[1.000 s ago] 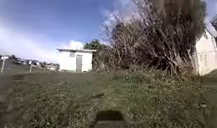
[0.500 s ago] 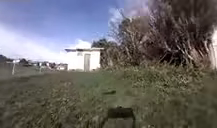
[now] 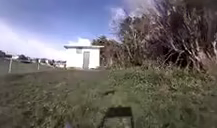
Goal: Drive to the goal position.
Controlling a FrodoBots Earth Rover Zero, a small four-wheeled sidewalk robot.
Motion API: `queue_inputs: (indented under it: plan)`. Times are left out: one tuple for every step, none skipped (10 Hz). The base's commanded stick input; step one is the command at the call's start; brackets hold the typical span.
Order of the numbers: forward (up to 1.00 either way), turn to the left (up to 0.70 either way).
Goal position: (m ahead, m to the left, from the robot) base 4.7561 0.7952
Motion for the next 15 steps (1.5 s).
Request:
queue_inputs:
  plan:
    - [0.7, 0.0]
    - [0.7, 0.31]
    - [0.7, 0.32]
    - [0.7, 0.34]
    - [0.7, 0.35]
    - [0.7, 0.35]
    - [0.7, 0.35]
    - [0.7, 0.35]
    - [0.7, 0.35]
    - [0.7, 0.35]
    - [0.7, 0.35]
    - [0.7, 0.34]
    - [0.7, 0.26]
    - [0.7, 0.16]
    - [0.7, 0.07]
